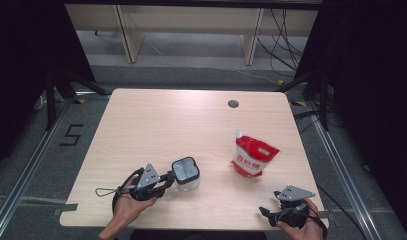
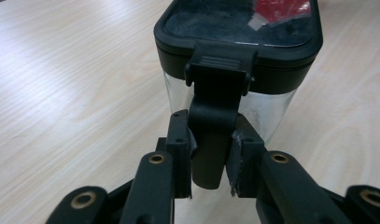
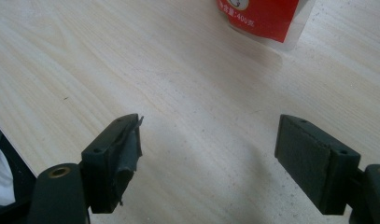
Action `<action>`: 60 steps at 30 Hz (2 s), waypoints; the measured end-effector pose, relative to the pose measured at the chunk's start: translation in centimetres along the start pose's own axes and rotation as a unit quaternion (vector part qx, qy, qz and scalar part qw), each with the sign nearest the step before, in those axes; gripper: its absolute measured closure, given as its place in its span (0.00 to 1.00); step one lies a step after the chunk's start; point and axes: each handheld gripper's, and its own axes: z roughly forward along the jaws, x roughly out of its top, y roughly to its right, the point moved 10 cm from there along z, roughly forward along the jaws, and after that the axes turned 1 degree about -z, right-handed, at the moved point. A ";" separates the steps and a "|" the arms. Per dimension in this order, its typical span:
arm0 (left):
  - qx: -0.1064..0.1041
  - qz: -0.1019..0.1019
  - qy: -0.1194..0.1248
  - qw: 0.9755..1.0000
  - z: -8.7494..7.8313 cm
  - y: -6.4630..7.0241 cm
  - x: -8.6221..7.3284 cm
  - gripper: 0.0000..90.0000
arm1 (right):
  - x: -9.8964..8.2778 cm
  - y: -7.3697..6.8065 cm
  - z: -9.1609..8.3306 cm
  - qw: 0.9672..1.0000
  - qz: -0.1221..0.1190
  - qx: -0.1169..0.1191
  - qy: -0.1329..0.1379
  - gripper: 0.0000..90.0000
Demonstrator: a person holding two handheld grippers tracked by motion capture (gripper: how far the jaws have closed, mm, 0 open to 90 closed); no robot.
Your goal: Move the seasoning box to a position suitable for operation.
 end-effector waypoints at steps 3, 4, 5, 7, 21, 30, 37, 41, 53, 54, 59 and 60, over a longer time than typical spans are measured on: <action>-0.023 0.007 0.005 1.000 0.1 0.8 0.1 0.81 | 0.0 0.0 0.0 1.000 0.001 0.001 -0.001 0.26; -0.031 0.010 0.007 0.999 0.2 1.0 0.2 0.81 | 0.0 0.0 0.0 1.000 0.001 0.001 0.001 0.26; -0.036 0.016 0.009 0.999 0.2 1.2 0.2 0.81 | 0.0 0.0 0.0 1.000 0.001 0.001 0.001 0.26; -0.046 0.022 0.017 0.999 0.2 1.7 0.4 0.81 | 0.0 0.0 0.0 1.000 0.001 0.001 0.000 0.26; -0.119 0.050 0.029 0.991 0.9 4.9 0.8 0.81 | 0.0 0.0 0.0 1.000 0.001 0.001 0.000 0.26; -0.106 0.052 0.023 0.993 1.2 4.0 1.0 0.78 | -0.1 -0.2 0.0 1.000 0.007 0.004 -0.006 0.26; -0.096 0.035 0.020 0.995 1.4 3.6 1.0 0.68 | 0.0 -0.1 0.0 1.000 0.000 0.005 -0.002 0.26; -0.094 0.014 0.029 0.995 1.0 3.2 1.4 0.55 | 0.1 0.0 0.0 1.000 0.000 0.005 0.002 0.26; -0.099 -0.024 0.025 0.994 -1.0 3.7 2.9 0.36 | 0.0 0.5 0.0 1.000 -0.008 0.006 0.009 0.26; -0.092 -0.014 0.021 0.995 -1.1 3.6 3.1 0.36 | 0.0 0.4 0.0 1.000 -0.007 0.009 0.009 0.26; -0.097 -0.016 0.030 0.995 -1.6 4.3 3.9 0.35 | 0.0 0.1 0.1 1.000 -0.014 0.012 0.009 0.26; -0.090 -0.020 0.028 0.995 -1.7 4.3 4.0 0.35 | 0.0 0.1 0.1 1.000 -0.014 0.013 0.009 0.26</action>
